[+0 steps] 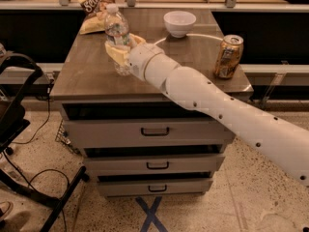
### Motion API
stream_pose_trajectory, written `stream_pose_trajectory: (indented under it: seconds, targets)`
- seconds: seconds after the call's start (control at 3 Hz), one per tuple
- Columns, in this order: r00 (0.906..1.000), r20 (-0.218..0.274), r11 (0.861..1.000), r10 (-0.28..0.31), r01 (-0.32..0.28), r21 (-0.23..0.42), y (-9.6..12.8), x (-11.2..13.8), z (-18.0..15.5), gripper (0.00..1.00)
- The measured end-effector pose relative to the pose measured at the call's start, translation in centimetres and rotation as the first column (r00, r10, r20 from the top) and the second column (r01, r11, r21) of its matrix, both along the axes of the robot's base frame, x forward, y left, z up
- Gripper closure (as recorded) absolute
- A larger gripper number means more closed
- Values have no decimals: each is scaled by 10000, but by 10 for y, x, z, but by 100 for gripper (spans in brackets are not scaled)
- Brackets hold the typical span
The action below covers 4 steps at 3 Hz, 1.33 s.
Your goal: Place water bottle upright
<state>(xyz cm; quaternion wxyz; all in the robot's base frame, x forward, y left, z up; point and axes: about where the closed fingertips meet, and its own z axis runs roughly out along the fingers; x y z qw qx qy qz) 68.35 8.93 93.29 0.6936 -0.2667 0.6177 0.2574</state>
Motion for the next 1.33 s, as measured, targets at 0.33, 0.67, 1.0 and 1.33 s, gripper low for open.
stream_pose_trajectory:
  seconds: [0.33,0.67,1.0,1.33]
  targets:
    - [9996,-288,9995,38,-47,-325,7,1,-20,100]
    - [9976,-692,9996,12,-33,-296,10,2,-35,100]
    - [9976,-693,9996,13,-34,-296,10,2,-28,97]
    - [9976,-693,9996,13,-34,-296,10,2,-28,74]
